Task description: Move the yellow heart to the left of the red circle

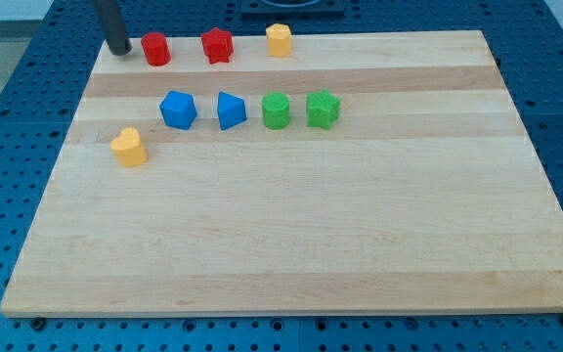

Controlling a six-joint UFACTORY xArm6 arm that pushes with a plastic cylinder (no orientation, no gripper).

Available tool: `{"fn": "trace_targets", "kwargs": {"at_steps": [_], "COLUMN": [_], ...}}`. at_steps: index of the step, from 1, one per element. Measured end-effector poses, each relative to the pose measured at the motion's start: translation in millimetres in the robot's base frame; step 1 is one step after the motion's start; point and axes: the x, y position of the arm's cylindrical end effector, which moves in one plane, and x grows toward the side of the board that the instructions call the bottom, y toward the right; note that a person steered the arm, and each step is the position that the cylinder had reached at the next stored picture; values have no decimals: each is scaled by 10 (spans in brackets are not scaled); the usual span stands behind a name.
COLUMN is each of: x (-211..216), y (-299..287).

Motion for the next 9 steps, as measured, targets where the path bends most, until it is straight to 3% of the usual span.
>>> {"fn": "trace_targets", "kwargs": {"at_steps": [1, 4, 5, 7, 9], "x": [477, 2553, 2793, 2474, 2207], "y": [-213, -256, 33, 775, 859]}}
